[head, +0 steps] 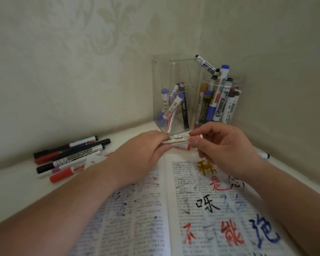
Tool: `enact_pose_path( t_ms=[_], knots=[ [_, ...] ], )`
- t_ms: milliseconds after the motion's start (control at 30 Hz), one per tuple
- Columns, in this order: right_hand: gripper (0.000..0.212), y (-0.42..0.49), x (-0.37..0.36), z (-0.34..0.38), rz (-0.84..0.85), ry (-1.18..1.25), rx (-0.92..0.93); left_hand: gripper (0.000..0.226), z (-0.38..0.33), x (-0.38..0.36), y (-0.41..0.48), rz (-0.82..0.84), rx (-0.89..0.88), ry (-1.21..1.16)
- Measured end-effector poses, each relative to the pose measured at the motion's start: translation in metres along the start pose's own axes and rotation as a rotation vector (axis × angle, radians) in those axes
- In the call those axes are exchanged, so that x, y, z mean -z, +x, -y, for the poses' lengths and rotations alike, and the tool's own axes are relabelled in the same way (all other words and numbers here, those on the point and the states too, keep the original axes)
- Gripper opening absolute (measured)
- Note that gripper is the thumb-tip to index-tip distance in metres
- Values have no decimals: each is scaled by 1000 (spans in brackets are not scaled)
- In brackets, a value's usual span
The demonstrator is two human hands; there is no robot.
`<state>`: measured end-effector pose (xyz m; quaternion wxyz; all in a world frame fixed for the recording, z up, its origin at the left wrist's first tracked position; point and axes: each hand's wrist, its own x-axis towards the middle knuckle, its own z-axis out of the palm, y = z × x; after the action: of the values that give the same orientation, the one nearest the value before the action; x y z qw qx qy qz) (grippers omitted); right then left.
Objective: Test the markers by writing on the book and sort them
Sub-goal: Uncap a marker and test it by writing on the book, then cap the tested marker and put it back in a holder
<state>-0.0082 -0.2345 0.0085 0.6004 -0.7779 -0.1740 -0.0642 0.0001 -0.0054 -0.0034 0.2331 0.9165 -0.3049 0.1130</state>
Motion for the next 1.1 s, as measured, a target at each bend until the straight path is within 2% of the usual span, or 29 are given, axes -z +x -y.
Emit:
enact_pose_path(
  t_ms=[167, 267, 367, 467, 500, 600, 700, 767, 900, 1100],
  knots=[
    [9, -1, -2, -1, 42, 134, 10, 17, -4, -3, -5, 18, 8, -44],
    [11, -3, -1, -4, 121, 236, 5, 14, -2, -3, -6, -7, -4, -67],
    [13, -5, -1, -7, 209, 216, 4, 17, -8, -7, -5, -25, -58, -78],
    [14, -5, -1, -10, 245, 262, -16, 11, -14, -9, -6, 15, -74, -167],
    [12, -5, -1, -9, 240, 291, -26, 15, -15, -10, -7, 35, -78, -215],
    [4, -1, 2, -6, 111, 287, -79, 42, -10, -12, -9, 59, -47, -313],
    [20, 5, 13, -7, -103, 367, -176, 43, -6, -14, -11, 30, -59, -336],
    [25, 7, 20, -9, -178, 458, -217, 43, -8, -14, -12, 28, -40, -282],
    [30, 7, 25, -9, -259, 553, -274, 48, -16, -9, -14, 64, 4, -275],
    [24, 5, 20, -7, -246, 507, -288, 60, -27, 2, -15, 33, 46, -348]
  ],
)
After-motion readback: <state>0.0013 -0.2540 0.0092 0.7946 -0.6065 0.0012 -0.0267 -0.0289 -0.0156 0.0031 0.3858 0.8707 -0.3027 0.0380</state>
